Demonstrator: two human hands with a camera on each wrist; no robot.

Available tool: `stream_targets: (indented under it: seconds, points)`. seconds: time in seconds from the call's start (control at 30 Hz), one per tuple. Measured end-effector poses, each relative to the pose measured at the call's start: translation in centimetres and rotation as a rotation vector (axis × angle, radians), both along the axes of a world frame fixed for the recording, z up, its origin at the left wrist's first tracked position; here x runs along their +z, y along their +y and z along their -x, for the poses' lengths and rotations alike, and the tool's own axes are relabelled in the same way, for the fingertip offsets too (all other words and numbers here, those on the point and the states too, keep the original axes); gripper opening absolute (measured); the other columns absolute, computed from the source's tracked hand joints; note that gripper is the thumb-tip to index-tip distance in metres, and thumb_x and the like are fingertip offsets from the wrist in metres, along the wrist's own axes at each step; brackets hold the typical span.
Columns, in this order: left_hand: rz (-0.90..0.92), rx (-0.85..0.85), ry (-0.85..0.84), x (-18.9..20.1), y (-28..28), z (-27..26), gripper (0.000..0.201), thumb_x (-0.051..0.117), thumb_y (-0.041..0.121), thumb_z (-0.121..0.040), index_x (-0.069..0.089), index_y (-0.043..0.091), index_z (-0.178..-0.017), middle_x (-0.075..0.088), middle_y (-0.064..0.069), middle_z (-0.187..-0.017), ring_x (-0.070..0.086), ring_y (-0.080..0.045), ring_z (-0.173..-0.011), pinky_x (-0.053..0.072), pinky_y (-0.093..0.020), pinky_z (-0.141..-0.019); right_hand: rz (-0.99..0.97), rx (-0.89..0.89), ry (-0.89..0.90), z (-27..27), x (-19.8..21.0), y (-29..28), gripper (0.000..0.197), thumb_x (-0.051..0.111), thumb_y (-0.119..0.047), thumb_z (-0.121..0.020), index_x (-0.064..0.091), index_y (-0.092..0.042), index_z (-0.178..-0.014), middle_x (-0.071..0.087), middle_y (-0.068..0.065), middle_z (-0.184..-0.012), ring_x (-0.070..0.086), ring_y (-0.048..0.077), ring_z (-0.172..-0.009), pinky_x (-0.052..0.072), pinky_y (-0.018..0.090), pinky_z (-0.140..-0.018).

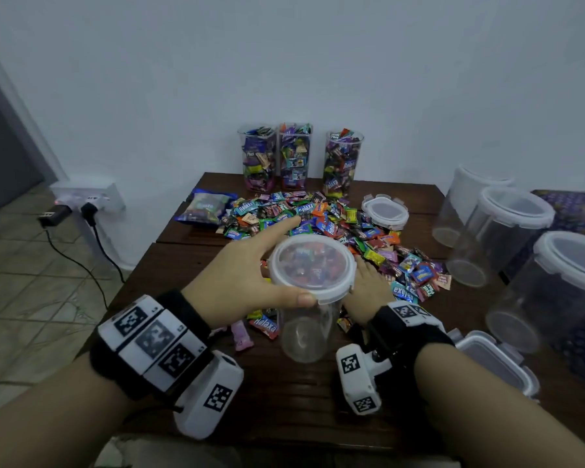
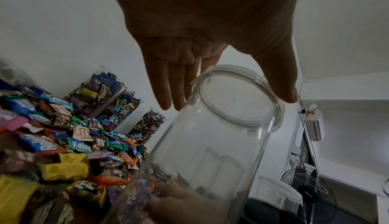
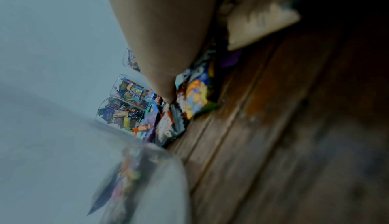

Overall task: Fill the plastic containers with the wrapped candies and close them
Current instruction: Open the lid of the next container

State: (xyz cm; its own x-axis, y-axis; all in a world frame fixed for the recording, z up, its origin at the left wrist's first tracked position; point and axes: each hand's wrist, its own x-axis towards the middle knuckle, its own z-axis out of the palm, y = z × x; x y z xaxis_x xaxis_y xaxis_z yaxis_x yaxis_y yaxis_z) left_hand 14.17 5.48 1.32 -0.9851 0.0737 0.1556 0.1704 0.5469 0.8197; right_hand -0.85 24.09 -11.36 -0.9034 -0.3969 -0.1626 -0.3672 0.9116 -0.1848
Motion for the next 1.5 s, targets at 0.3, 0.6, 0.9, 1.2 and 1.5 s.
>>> stream_targets:
  seconds: [0.3, 0.6, 0.9, 1.2, 1.5]
  points:
    - [0.045, 0.076, 0.017, -2.0, -0.5, -1.8, 0.099, 0.068, 0.075, -0.05, 0.029, 0.051, -0.139, 0.042, 0.035, -0.136, 0.041, 0.012, -0.124, 0.044, -0.033, -0.102, 0.021, 0.054, 0.058, -0.7, 3.0, -0.6, 0.066, 0.031, -0.047, -0.096, 0.015, -0.013, -0.151, 0.007, 0.011, -0.158, 0.007, 0.028, -0.146, 0.015, 0.043, -0.117]
    - [-0.022, 0.278, 0.084, -2.1, -0.4, -2.7, 0.065, 0.037, 0.075, -0.073, 0.058, 0.013, -0.071, 0.059, -0.011, -0.07, 0.056, -0.024, -0.069, 0.046, -0.046, -0.074, 0.571, -0.095, 0.295, -3.8, 13.1, -0.3, 0.031, 0.037, -0.027, -0.099, 0.056, -0.005, -0.088, 0.059, 0.013, -0.087, 0.053, 0.032, -0.086, 0.031, 0.034, -0.066]
    - [-0.158, 0.248, 0.01, -1.9, -0.6, -1.1, 0.055, 0.05, 0.069, -0.069, 0.062, 0.015, -0.069, 0.057, -0.003, -0.058, 0.055, -0.016, -0.059, 0.049, -0.045, -0.069, 0.68, 0.213, -0.077, -5.9, 14.9, -1.5, 0.015, 0.049, -0.018, -0.093, 0.063, -0.018, -0.097, 0.065, 0.001, -0.093, 0.059, 0.02, -0.092, 0.048, 0.039, -0.087]
    - [-0.288, 0.237, -0.105, -1.3, -0.9, 0.0, 0.069, 0.068, 0.058, -0.074, 0.059, -0.01, -0.081, 0.053, -0.01, -0.062, 0.05, -0.016, -0.054, 0.043, -0.026, -0.052, 0.756, 0.193, -0.298, -5.7, 14.2, -2.1, 0.024, 0.054, -0.023, -0.093, 0.063, -0.008, -0.076, 0.055, 0.004, -0.075, 0.05, 0.016, -0.071, 0.039, 0.032, -0.071]
    - [-0.445, 0.166, -0.247, -1.1, -0.4, 0.3, 0.048, 0.059, 0.049, -0.068, 0.054, 0.002, -0.076, 0.043, 0.002, -0.05, 0.039, -0.012, -0.044, 0.035, -0.019, -0.044, 0.844, 0.123, -0.398, -5.4, 13.7, -2.2, 0.024, 0.053, -0.022, -0.093, 0.05, -0.013, -0.071, 0.043, 0.002, -0.07, 0.042, 0.014, -0.064, 0.032, 0.029, -0.065]
